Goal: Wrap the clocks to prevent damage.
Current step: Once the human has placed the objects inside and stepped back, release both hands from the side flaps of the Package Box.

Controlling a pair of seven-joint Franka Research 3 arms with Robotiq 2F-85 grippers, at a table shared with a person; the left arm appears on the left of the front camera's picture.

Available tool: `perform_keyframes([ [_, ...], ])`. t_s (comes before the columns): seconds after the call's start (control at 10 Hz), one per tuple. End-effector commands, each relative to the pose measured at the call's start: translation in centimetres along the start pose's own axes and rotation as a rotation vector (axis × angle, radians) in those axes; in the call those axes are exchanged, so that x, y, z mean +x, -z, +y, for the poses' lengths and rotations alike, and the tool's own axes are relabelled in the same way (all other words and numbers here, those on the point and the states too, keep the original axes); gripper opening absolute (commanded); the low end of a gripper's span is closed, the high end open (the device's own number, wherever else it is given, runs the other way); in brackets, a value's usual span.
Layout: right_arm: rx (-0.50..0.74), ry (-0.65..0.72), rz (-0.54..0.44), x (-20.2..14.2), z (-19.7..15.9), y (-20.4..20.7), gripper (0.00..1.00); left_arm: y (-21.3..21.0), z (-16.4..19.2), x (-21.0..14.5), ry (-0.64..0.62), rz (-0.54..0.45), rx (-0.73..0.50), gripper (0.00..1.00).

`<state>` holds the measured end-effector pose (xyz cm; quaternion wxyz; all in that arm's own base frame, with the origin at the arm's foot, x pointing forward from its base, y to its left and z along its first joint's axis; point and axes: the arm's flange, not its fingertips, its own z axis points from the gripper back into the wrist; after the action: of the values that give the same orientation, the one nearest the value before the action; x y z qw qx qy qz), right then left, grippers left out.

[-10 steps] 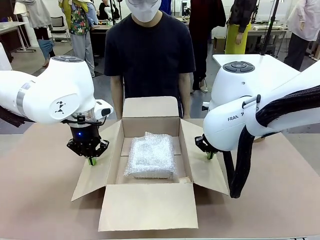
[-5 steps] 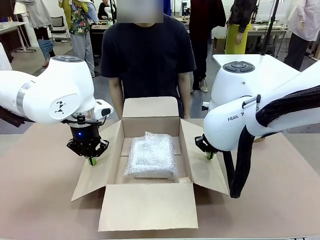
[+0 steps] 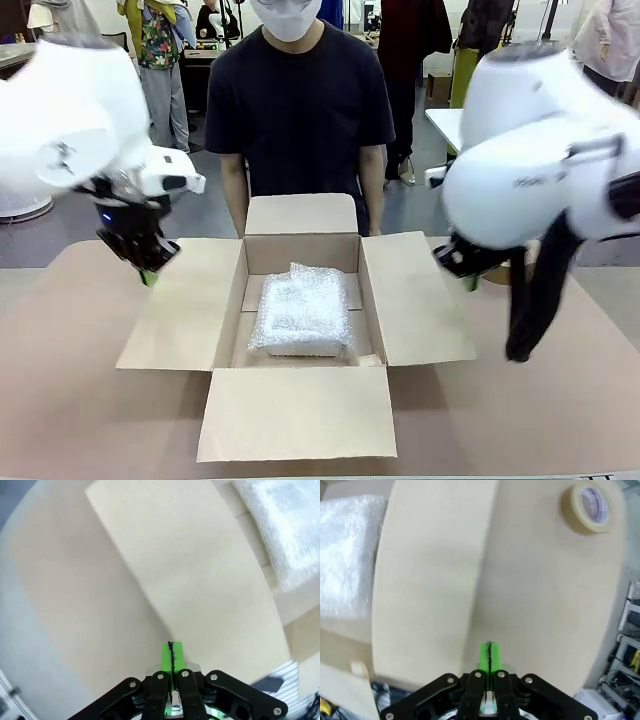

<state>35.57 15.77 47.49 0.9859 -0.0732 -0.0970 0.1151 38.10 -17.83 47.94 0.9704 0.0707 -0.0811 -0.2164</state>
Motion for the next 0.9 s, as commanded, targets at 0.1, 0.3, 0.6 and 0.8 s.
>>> perform_keyframes([
  [0.1, -0.020, -0.205, 0.007, -2.9, -4.7, -5.6, 0.01, -4.0, 4.6, -2.8, 0.326, -0.011, 0.033, 0.00],
  [0.3, -0.008, -0.119, 0.002, -2.5, -4.1, -5.3, 0.01, -5.2, 4.9, -3.2, 0.180, -0.108, 0.027, 0.00],
  [0.6, -0.005, -0.151, 0.009, -3.3, -5.2, -6.3, 0.01, -5.7, 5.6, -3.3, 0.285, -0.046, 0.026, 0.00],
  [0.8, -0.003, -0.718, -0.007, -4.7, -6.5, -6.5, 0.01, -5.7, 8.3, -4.4, 0.866, 0.060, -0.049, 0.00],
])
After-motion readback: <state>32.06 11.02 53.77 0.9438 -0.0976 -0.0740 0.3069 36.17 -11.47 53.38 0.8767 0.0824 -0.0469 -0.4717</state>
